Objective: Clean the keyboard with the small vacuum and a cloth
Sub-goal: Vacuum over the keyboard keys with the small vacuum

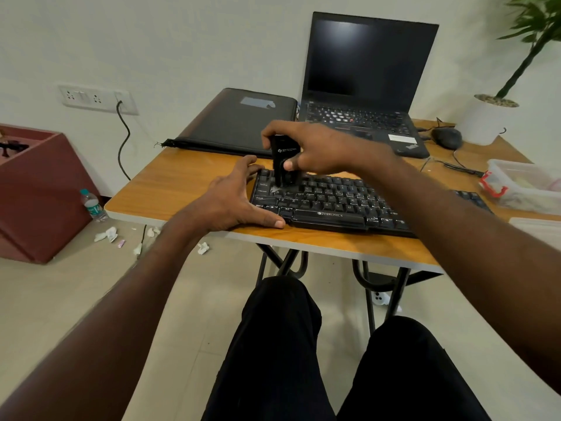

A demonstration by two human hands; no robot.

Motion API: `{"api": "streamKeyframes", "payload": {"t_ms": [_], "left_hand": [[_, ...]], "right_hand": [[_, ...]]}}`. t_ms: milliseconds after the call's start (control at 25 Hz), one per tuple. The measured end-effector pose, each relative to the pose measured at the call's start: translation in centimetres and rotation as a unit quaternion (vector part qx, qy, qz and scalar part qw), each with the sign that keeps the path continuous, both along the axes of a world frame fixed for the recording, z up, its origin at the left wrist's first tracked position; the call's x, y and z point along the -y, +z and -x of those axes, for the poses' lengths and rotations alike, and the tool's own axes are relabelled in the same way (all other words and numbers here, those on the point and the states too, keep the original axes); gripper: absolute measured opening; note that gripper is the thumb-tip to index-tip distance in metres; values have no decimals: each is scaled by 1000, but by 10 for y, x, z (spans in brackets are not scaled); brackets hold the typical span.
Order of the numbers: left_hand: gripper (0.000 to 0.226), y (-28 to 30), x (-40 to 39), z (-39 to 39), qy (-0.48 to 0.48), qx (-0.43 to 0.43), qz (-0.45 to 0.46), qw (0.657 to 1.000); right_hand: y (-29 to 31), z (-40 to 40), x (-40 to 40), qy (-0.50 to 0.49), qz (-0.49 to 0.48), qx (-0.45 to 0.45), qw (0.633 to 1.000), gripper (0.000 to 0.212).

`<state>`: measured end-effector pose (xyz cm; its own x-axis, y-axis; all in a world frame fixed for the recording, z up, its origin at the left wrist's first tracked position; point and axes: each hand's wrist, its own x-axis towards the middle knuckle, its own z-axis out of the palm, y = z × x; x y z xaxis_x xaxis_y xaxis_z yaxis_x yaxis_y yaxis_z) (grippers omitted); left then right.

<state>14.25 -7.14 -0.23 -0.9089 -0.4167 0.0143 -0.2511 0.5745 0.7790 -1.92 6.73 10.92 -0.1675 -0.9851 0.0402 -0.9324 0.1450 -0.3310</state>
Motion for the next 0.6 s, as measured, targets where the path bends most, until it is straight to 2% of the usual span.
{"api": "streamKeyframes", "payload": {"t_ms": [80, 120, 200, 280, 360, 480, 560, 600], "left_hand": [[157, 0, 1, -1, 0, 1, -1, 1000], [157, 0, 0, -1, -1, 0, 1, 1000], [157, 1, 0, -1, -1, -2, 5, 1000], [157, 0, 0, 0, -1, -4, 4, 1000], [158, -1, 3, 0, -3, -1, -1, 1000], [156, -2, 4, 0, -7, 1, -4, 1000], [155, -2, 4, 0, -7, 0, -3, 1000], [155, -2, 3, 0, -7, -2, -4, 1000]], "right_hand": [[14, 7, 1, -26, -58, -72, 995, 48], [17, 5, 2, -25, -44, -89, 995, 48], [9, -9, 1, 0, 31, -58, 998, 48], [-5, -13, -9, 16, 67, -6, 998, 49], [-3, 1, -26, -6, 39, 3, 999, 50], [14, 22, -40, -61, -49, -77, 994, 49], [11, 14, -41, -64, 30, -96, 993, 50], [2, 8, -42, -52, 77, -56, 994, 51]]}}
